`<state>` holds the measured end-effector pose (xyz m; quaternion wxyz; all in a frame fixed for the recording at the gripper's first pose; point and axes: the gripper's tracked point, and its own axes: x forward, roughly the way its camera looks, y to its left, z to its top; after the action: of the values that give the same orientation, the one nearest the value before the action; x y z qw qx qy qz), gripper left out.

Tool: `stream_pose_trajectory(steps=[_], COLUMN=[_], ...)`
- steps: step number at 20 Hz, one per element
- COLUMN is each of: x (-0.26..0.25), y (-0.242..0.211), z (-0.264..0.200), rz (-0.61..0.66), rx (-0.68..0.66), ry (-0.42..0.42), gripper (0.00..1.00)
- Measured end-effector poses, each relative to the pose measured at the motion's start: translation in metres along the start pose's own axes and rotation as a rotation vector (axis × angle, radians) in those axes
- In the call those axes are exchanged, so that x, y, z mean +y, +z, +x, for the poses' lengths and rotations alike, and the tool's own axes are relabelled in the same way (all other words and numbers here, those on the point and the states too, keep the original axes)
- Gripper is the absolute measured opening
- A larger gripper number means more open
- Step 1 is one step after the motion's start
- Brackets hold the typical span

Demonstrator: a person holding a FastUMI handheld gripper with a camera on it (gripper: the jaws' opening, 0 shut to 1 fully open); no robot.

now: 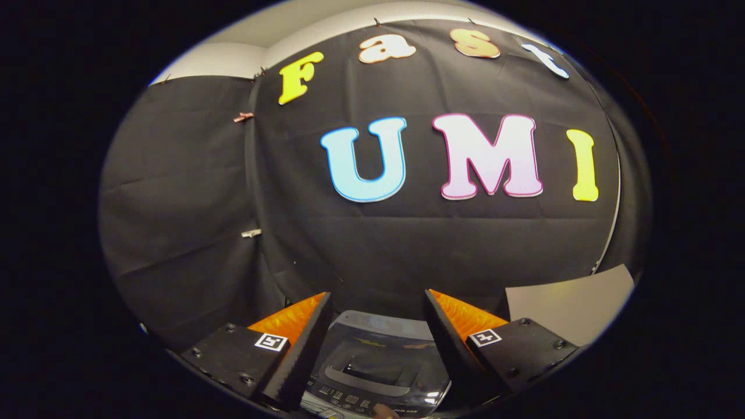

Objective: Put the clothes into the washing machine and then close the washing machine lid.

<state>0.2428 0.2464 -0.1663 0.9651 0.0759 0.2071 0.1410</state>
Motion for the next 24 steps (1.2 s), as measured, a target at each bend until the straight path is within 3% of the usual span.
stream_pose_trajectory(steps=[4, 12, 24], x=[-0.013, -0.048, -0.104], y=[0.025, 0.060, 0.065], z=[-0.062, -0.199, -0.311], rz=[-0.013, -0.051, -0.097], rx=[-0.116, -0.325, -0.415], ry=[0.012, -0.040, -0.119], gripper=[0.97, 0.99, 0.98])
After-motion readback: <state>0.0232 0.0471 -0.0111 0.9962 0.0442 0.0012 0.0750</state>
